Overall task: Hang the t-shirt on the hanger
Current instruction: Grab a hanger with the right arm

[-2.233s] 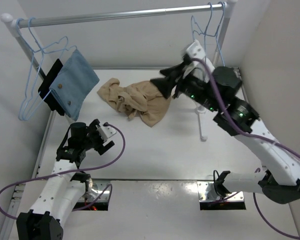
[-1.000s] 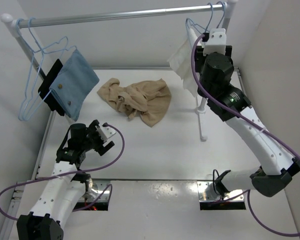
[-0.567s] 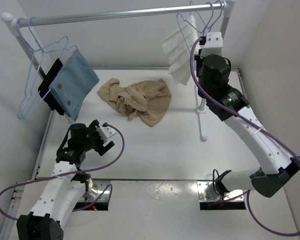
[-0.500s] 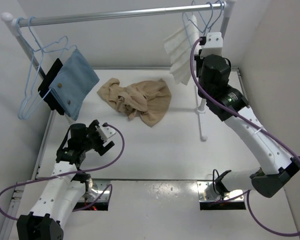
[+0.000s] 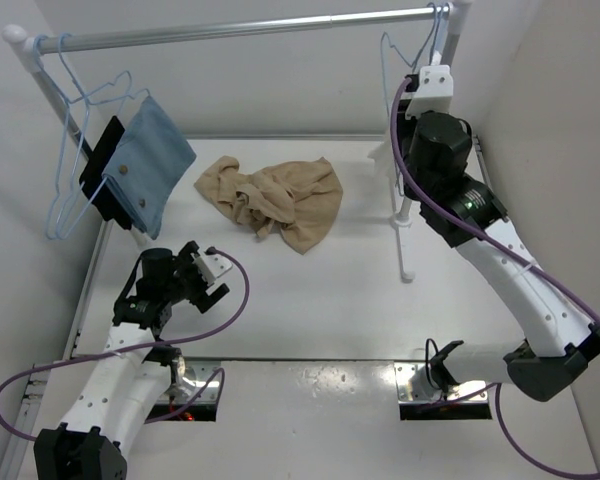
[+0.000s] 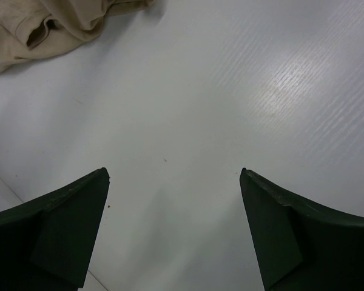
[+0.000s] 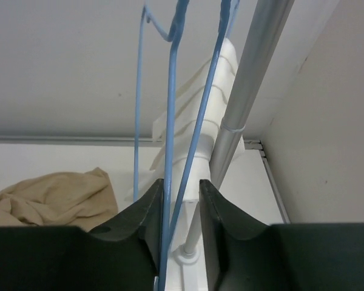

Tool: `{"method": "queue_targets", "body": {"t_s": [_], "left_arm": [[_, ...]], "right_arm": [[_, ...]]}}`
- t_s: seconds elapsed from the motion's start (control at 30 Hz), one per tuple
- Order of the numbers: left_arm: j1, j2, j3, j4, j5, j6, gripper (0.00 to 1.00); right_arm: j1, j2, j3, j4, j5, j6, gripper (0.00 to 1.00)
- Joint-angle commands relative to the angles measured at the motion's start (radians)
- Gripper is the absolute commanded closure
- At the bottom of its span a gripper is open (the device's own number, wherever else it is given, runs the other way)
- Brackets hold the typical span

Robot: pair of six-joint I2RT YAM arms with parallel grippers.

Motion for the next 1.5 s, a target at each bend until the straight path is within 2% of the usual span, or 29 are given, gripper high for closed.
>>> {"method": "queue_targets", "body": {"t_s": [0.0,0.07,0.13,0.17,0.23,0.37,0.7,0.9,1.03,1.07,1.23,1.37,1.4,1.47], "left_arm": [[0.009,-0.01,-0.004,0.023,0.021,-0.012,0.05],[0.009,-0.01,-0.004,0.023,0.021,-0.012,0.05],[0.009,-0.01,-0.013,0.023,0.021,-0.012,0.05],[0.009,-0.01,-0.013,0.023,0.021,-0.012,0.05],[0.009,-0.01,-0.013,0.023,0.021,-0.012,0.05],[0.009,-0.01,-0.013,0.023,0.021,-0.012,0.04],[0.009,-0.01,-0.013,0.023,0.021,-0.012,0.03],[0.009,-0.01,-0.013,0.023,0.021,-0.012,0.03],[0.009,-0.019,-0.013,0.023,0.021,-0.012,0.03],[0.009,-0.019,-0.013,0.023,0.021,-0.012,0.03],[0.009,-0.019,-0.013,0.023,0.021,-0.012,0.02],[0.009,-0.019,-0.013,0.023,0.021,-0.002,0.02],[0.009,-0.019,-0.022,0.023,0.021,-0.002,0.02],[0.009,-0.028,-0.022,0.023,0.021,-0.002,0.02]], "right_arm": [[-0.006,-0.021,-0.002,0.012,-0.015,0.005,0.69],[-0.006,-0.03,0.007,0.012,-0.015,0.005,0.69],[-0.006,-0.03,0.007,0.012,-0.015,0.005,0.79],[-0.006,-0.03,0.007,0.012,-0.015,0.005,0.87],[-0.006,-0.04,0.007,0.012,-0.015,0.005,0.89],[-0.006,-0.051,0.007,-0.006,-0.026,0.005,1.0],[-0.006,-0.082,0.007,-0.015,-0.093,-0.007,1.0],[-0.006,-0.082,-0.011,-0.025,-0.092,-0.016,0.86],[-0.006,-0.091,-0.033,-0.015,-0.069,-0.025,0.73],[-0.006,-0.091,-0.033,-0.015,-0.069,-0.025,0.66],[-0.006,-0.111,-0.033,-0.035,-0.069,-0.025,0.54],[-0.006,-0.122,0.041,-0.086,-0.121,0.007,0.4],[-0.006,-0.122,0.058,-0.103,-0.151,0.017,0.34],[-0.006,-0.122,0.108,-0.149,-0.179,0.028,0.32]]}}
